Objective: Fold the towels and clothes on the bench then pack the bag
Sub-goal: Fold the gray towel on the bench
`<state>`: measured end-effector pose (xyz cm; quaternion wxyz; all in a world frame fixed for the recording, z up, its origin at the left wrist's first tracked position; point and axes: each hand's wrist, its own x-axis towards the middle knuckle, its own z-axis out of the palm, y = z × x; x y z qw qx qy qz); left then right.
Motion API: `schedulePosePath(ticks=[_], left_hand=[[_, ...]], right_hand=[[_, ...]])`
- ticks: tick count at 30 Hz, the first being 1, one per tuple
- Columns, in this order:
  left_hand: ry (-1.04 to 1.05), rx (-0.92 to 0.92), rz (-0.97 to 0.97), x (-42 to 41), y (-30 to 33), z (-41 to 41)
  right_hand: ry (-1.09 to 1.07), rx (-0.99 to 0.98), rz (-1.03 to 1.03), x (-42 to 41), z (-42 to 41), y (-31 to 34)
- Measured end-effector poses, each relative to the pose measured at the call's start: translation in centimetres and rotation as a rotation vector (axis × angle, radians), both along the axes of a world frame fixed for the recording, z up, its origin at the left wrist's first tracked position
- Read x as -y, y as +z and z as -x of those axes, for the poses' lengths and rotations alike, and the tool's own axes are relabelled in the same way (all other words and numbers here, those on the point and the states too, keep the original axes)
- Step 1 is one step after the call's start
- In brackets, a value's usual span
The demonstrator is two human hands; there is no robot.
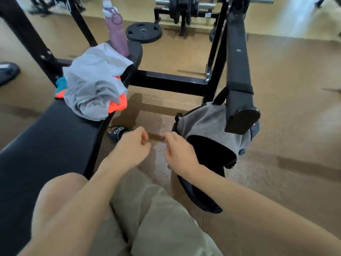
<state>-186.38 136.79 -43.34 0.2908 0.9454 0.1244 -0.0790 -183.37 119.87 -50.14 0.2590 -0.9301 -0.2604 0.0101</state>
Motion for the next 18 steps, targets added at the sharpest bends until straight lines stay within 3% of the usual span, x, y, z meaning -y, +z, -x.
schedulePosePath(ticks=[5, 10, 18], left_hand=[[0.172, 0.059, -0.051, -7.6, 0.3, -0.3], [0.225, 0.009, -0.116, -13.5, -1.3, 0.5], [0.344, -0.051, -0.046, -18.2, -3.7, -0.7]], right_hand=[[0.143, 0.014, -0.062, -9.6, -2.1, 1.0], [0.105, -0.097, -0.079, -17.5, -6.3, 0.6], [0.144, -0.232, -0.105, -24.8, -11.3, -1.2]])
